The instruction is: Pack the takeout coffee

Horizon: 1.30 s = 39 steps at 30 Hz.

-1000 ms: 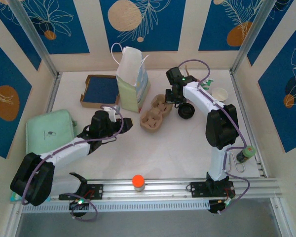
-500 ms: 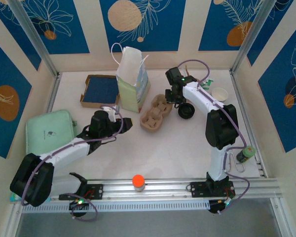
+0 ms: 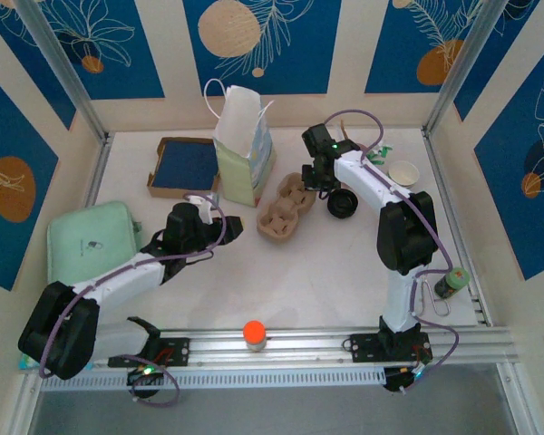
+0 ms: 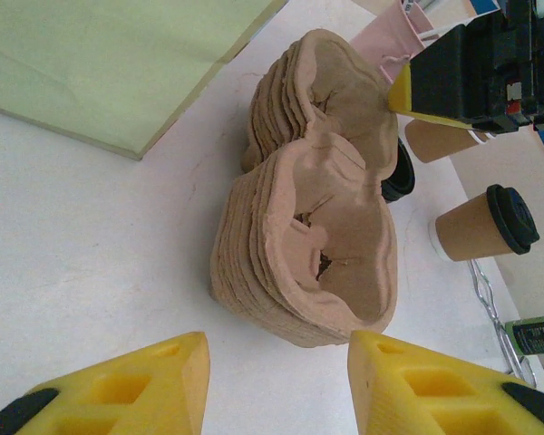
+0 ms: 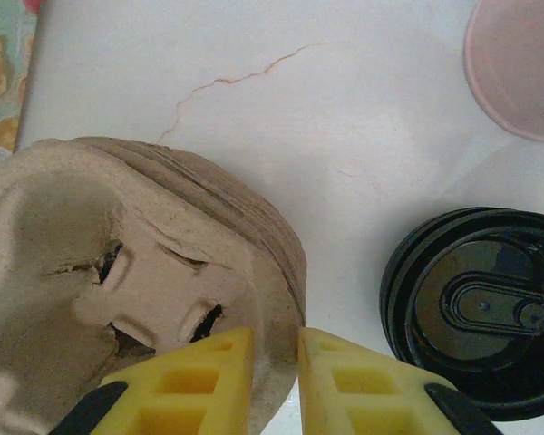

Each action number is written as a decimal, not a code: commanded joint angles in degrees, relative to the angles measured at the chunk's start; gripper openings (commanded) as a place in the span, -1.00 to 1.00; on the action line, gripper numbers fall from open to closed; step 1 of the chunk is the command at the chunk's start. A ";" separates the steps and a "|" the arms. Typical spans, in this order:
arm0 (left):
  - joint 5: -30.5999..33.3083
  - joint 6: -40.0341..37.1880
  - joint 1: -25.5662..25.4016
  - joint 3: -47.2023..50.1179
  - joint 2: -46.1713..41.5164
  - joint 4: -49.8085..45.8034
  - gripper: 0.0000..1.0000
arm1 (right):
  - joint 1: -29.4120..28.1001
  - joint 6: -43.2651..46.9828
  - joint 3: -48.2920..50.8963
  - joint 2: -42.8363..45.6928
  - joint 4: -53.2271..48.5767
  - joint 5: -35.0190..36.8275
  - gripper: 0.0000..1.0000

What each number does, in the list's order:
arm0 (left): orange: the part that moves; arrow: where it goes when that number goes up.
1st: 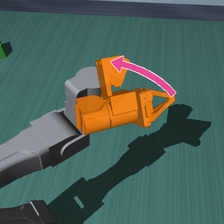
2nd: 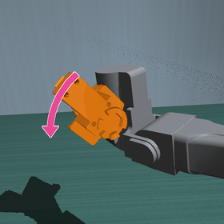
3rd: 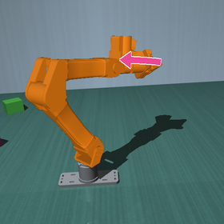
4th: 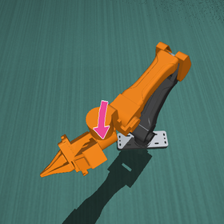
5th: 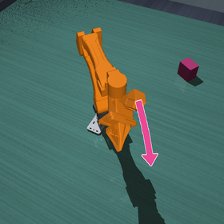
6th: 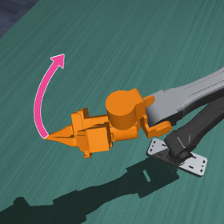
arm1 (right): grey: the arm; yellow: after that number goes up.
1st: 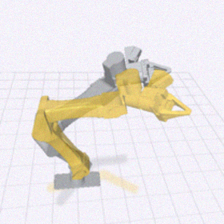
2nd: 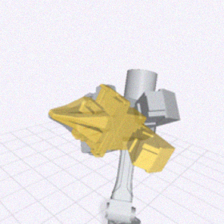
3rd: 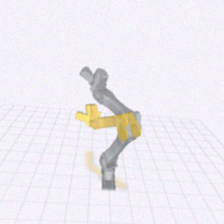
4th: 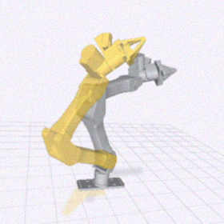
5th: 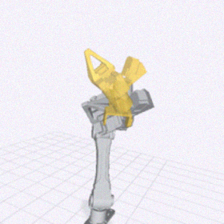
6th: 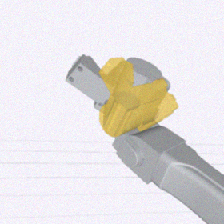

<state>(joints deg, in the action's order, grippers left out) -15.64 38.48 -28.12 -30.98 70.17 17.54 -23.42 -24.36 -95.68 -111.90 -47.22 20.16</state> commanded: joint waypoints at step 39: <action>-1.32 -0.36 1.14 0.56 -2.01 0.22 -0.11 | -1.85 1.40 -2.54 0.54 -2.59 4.33 -0.67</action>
<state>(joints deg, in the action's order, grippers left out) -15.68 38.48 -27.86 -30.61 69.45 17.52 -24.75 -23.73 -96.66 -112.81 -48.10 23.22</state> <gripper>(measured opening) 0.446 0.166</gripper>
